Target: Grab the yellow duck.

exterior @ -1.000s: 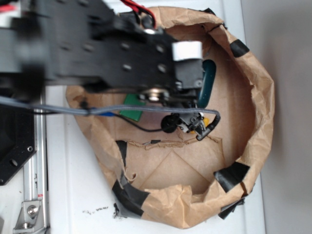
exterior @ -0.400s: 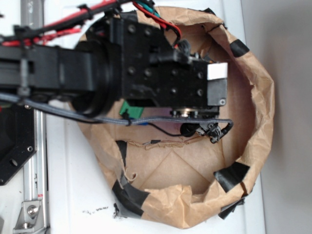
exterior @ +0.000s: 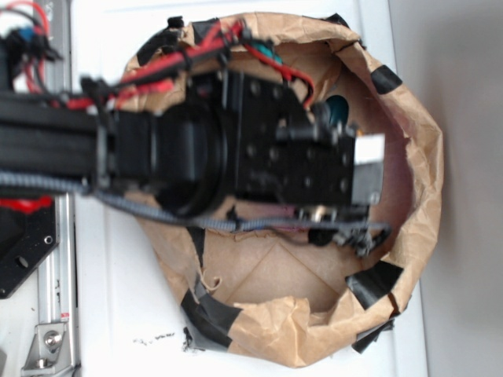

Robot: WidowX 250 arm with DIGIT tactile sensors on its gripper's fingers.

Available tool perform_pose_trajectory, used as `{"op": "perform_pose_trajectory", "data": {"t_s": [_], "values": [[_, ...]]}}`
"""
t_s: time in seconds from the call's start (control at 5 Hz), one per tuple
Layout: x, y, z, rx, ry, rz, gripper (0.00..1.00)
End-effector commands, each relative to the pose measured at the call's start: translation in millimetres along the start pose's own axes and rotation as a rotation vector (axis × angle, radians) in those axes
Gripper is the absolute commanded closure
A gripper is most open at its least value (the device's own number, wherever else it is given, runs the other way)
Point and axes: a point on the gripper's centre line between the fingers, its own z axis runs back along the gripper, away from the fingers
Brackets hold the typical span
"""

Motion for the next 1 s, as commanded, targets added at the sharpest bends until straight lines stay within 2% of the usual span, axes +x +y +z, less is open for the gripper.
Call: {"op": "perform_pose_trajectory", "data": {"t_s": [0.0, 0.2, 0.4, 0.6, 0.8], "values": [[-15.8, -7.8, -8.1, -0.014, 0.037, -0.071, 0.0], [-8.1, -12.2, -8.3, -0.007, 0.006, -0.095, 0.0], [10.5, -17.4, -9.4, -0.023, -0.031, -0.133, 0.0], [20.7, -22.8, -6.3, -0.052, -0.043, -0.163, 0.0], [23.6, -31.8, -6.0, -0.101, -0.062, -0.249, 1.0]]}}
